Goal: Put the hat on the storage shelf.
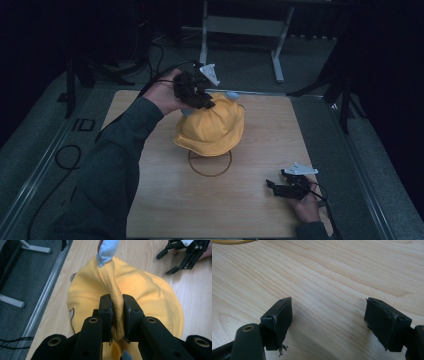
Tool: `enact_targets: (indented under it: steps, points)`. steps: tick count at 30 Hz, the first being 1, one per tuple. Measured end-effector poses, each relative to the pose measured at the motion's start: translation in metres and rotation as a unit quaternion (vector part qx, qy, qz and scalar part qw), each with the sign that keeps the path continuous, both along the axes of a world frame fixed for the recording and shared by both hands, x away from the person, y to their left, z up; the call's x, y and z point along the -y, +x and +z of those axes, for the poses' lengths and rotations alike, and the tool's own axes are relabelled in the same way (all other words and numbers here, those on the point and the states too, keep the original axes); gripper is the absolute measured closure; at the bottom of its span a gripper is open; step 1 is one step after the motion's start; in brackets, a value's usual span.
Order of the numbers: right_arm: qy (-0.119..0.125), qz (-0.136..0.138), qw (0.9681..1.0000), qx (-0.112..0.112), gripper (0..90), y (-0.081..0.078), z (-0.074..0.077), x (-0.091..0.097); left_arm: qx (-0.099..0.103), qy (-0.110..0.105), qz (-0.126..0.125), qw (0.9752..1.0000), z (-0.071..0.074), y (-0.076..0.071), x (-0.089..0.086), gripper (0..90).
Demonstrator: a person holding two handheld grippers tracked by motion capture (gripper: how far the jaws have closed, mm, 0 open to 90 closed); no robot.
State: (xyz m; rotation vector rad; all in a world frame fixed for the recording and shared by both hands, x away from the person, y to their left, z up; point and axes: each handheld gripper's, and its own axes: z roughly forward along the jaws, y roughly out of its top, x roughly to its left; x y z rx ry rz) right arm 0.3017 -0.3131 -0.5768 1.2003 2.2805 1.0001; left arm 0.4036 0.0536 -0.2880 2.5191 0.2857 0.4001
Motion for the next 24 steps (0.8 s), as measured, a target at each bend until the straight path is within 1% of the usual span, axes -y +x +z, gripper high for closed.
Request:
enact_targets:
  steps: [4,5,6,7,8,10,12,13,14,15,16,18,19,20,21,22,24]
  points:
    - [0.0,0.0,1.0,0.0,22.1,0.0,0.0,0.0,0.001,-0.002,0.004,1.0,-0.004,0.002,0.004,77.9]
    - [0.0,0.0,1.0,0.0,22.1,0.0,0.0,0.0,-0.002,0.003,0.0,1.0,-0.007,0.003,0.007,77.8]
    - [0.0,0.0,1.0,0.0,22.1,0.0,0.0,0.0,-0.002,0.003,0.0,1.0,-0.007,0.003,0.007,77.8]
    - [0.0,0.0,1.0,0.0,22.1,0.0,0.0,0.0,-0.003,0.005,0.0,1.0,-0.009,0.002,0.01,77.7]
    - [0.0,0.0,1.0,0.0,22.1,0.0,0.0,0.0,-0.001,0.007,0.0,1.0,-0.01,0.003,0.01,77.5]
    - [0.0,0.0,1.0,0.0,22.1,0.0,0.0,0.0,-0.001,0.006,0.002,1.0,-0.01,0.003,0.011,76.1]
    - [0.0,0.0,1.0,0.001,22.1,0.0,0.0,0.0,-0.002,0.001,-0.001,1.0,-0.01,0.001,0.011,69.8]
    - [0.0,0.0,1.0,0.001,22.1,0.0,0.0,0.0,-0.002,0.001,-0.001,1.0,-0.01,0.001,0.011,63.5]
    - [0.0,0.0,1.0,0.001,22.1,0.0,0.0,0.0,-0.009,-0.008,0.007,0.9999,-0.007,0.002,0.009,57.6]
    - [0.0,0.0,1.0,0.001,22.1,0.0,0.0,0.0,-0.009,-0.008,0.007,0.9999,-0.007,0.002,0.009,53.5]
    - [0.0,0.0,1.0,0.001,22.1,0.0,0.0,0.0,-0.014,-0.014,0.009,0.9998,-0.005,0.003,0.007,53.5]
    - [0.0,0.0,1.0,0.001,22.1,0.0,0.0,0.0,-0.021,-0.028,0.015,0.9993,-0.001,0.004,0.003,47.8]
    - [0.0,0.0,1.0,0.0,22.1,0.0,0.0,0.0,-0.025,-0.049,0.018,0.9983,0.003,0.004,-0.002,42.9]
    - [0.0,0.0,1.0,0.001,22.1,0.0,0.0,0.0,-0.019,-0.059,0.019,0.9979,0.006,0.002,-0.004,40.3]
    - [0.0,0.0,1.0,0.0,22.1,0.0,0.0,0.0,-0.019,-0.059,0.019,0.9979,0.006,0.002,-0.004,37.8]
    - [0.0,0.0,1.0,0.0,22.1,0.0,0.0,0.0,-0.016,-0.073,0.025,0.9969,0.01,0.002,-0.008,36.3]
    - [0.0,0.0,1.0,0.0,22.1,0.0,0.0,0.0,-0.01,-0.082,0.033,0.9961,0.012,0.0,-0.013,34.2]
